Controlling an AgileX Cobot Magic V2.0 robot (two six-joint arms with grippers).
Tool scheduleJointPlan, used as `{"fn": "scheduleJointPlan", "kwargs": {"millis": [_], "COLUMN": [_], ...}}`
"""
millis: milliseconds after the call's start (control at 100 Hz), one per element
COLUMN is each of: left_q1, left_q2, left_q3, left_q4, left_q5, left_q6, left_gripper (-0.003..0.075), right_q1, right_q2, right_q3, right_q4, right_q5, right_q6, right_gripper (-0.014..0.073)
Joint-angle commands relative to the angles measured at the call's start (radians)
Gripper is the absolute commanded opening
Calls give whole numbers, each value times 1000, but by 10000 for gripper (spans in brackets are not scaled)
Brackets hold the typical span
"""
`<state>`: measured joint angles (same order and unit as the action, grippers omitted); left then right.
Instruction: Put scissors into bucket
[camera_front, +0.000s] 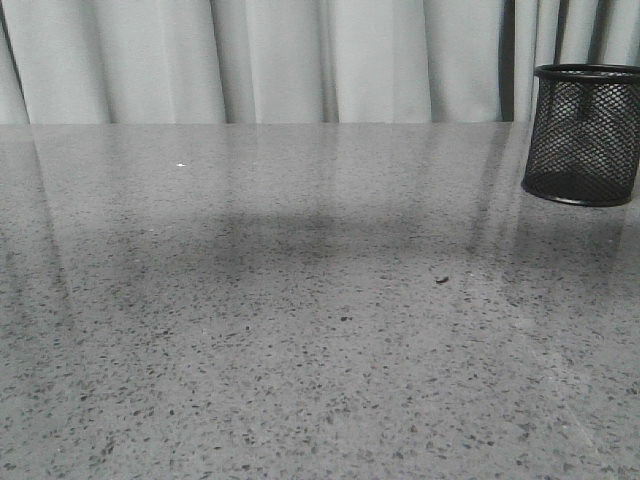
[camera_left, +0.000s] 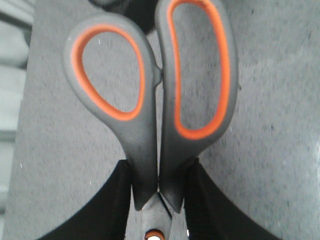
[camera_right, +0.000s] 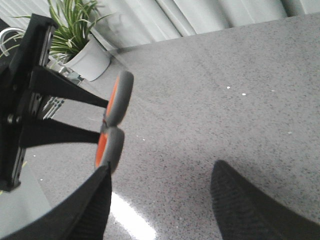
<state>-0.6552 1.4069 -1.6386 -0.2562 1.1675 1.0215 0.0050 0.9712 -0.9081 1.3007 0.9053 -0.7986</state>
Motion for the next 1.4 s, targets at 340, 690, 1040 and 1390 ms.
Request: {"fn": "scheduleJointPlan", "kwargs": {"millis": [340,690,1040,1390], "left_q1": [-125,-205,-220,-154], "left_q2": [-18,2,12,10], "left_q3": [-35,-35,-35,-35], "left_q4": [69,69,58,82], "left_q5": [-153,-229,-250,-241], "left_q6": [-146,-149,-153,-202], "left_gripper": [-13,-13,-1,430], "right_q1": [-1,-1,-1,-1], "right_q2": [16,49,64,64], "right_q3": [-66,-67,-67,-67], "right_q4": [143,172,165,101], "right_q5": [65,86,100,45], "right_q6": [-32,-48,-79,-79], "right_gripper": [392,392,-13,-64]}}
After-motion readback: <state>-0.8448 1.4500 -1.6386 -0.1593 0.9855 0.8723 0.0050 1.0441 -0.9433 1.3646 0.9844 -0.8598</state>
